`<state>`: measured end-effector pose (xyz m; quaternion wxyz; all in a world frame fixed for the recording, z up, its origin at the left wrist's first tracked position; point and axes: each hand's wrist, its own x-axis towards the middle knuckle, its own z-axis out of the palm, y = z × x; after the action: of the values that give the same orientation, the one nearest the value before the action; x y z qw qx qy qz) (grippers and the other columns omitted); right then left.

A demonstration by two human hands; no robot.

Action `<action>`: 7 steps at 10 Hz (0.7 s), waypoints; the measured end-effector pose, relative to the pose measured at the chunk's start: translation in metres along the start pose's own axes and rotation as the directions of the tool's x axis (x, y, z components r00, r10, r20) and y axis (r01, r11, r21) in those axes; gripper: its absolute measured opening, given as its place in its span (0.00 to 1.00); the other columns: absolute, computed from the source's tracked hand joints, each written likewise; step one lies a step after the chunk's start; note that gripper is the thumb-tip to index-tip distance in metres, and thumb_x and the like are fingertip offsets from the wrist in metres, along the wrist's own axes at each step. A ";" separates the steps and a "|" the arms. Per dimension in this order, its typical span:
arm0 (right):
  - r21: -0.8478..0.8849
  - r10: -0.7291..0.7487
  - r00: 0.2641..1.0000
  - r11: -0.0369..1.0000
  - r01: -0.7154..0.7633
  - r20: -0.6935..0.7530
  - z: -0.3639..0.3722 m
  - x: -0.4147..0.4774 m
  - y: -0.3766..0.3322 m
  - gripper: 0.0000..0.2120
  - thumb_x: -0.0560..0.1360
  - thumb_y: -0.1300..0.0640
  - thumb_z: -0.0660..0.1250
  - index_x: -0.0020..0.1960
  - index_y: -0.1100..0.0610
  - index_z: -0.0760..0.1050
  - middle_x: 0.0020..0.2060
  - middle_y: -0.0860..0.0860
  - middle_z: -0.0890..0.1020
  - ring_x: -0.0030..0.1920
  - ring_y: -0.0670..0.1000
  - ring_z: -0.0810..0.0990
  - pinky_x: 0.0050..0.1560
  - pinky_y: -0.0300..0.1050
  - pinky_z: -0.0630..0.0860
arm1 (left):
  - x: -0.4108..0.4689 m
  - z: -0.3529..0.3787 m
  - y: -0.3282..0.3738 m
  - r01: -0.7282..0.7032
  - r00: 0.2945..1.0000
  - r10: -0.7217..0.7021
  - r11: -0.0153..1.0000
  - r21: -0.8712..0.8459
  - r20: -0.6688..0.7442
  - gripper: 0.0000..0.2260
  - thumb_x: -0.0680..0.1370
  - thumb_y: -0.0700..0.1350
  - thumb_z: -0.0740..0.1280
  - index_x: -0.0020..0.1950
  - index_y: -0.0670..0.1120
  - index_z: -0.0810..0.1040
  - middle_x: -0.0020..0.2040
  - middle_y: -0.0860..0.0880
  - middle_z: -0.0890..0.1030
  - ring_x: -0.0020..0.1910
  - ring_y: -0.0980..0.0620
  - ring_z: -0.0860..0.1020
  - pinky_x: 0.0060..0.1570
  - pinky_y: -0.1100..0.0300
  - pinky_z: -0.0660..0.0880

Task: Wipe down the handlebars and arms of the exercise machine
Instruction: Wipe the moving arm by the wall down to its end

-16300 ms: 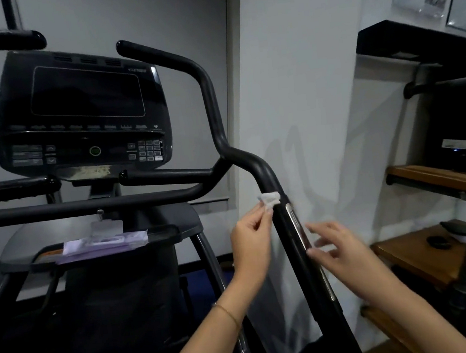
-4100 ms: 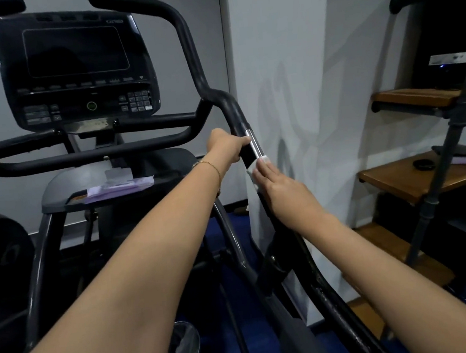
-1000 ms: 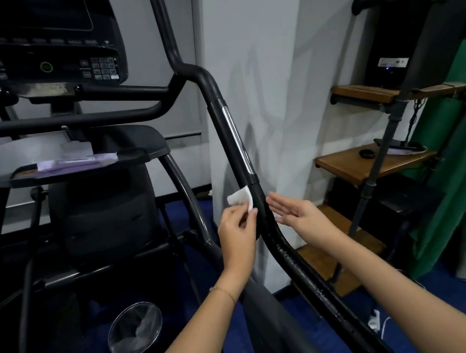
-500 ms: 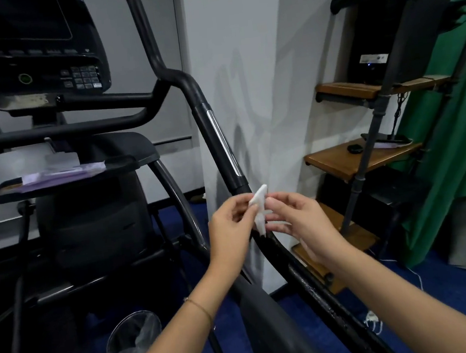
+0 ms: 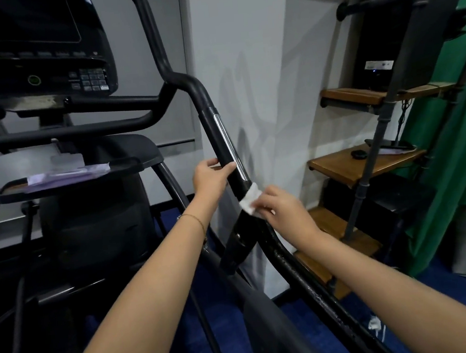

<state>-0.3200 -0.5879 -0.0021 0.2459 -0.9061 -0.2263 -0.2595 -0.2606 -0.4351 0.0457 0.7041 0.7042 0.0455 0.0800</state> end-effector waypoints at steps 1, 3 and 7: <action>-0.085 -0.168 0.978 0.980 0.179 0.120 -0.005 -0.027 0.009 0.05 0.68 0.61 0.68 0.43 0.58 0.81 0.38 0.52 0.77 0.38 0.51 0.76 0.32 0.41 0.74 | 0.007 -0.002 -0.002 0.047 0.997 -0.041 0.993 -0.108 0.061 0.18 0.73 0.39 0.72 0.58 0.42 0.69 0.53 0.42 0.78 0.45 0.49 0.80 0.43 0.59 0.81; -0.074 -0.161 0.986 0.984 0.164 0.054 -0.008 0.013 0.002 0.11 0.72 0.59 0.61 0.48 0.60 0.81 0.40 0.56 0.78 0.40 0.54 0.77 0.33 0.50 0.76 | 0.007 -0.006 0.008 0.147 0.982 -0.129 0.981 -0.129 0.141 0.18 0.74 0.37 0.70 0.58 0.43 0.66 0.51 0.43 0.78 0.34 0.56 0.77 0.30 0.66 0.77; -0.074 -0.182 0.965 0.977 0.199 0.187 -0.010 0.023 -0.004 0.15 0.77 0.56 0.56 0.57 0.59 0.78 0.38 0.38 0.68 0.40 0.40 0.66 0.43 0.31 0.62 | 0.015 0.001 0.006 0.077 0.994 -0.077 0.997 -0.008 0.083 0.21 0.74 0.39 0.71 0.64 0.40 0.69 0.57 0.42 0.78 0.48 0.50 0.79 0.35 0.64 0.77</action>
<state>-0.3085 -0.5839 0.0197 0.1564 -0.9101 -0.3213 -0.2097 -0.2463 -0.4335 0.0521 0.7120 0.7005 0.0430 0.0238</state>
